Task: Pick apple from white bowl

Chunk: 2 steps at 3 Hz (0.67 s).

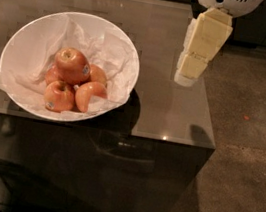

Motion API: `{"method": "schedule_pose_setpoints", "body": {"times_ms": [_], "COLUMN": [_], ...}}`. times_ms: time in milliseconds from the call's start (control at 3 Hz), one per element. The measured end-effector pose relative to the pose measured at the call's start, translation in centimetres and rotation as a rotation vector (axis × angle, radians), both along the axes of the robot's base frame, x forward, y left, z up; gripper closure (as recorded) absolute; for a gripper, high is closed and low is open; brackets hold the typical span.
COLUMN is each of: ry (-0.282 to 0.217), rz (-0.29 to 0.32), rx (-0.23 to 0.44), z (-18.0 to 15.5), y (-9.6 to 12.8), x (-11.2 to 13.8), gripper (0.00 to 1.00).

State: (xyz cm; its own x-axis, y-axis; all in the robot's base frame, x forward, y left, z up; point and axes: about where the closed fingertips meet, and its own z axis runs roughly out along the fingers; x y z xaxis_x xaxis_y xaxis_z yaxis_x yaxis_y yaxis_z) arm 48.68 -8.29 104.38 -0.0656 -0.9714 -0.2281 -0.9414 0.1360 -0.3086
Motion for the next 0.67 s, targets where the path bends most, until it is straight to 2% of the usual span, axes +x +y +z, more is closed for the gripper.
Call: {"method": "schedule_pose_setpoints", "body": {"times_ms": [333, 667], "ry": [-0.018, 0.013], "rz": [0.02, 0.114], "rx": [0.035, 0.093], "z": [0.3, -0.8], "y": [0.7, 4.7], "x": [0.4, 0.6], "gripper": [0.0, 0.0]}}
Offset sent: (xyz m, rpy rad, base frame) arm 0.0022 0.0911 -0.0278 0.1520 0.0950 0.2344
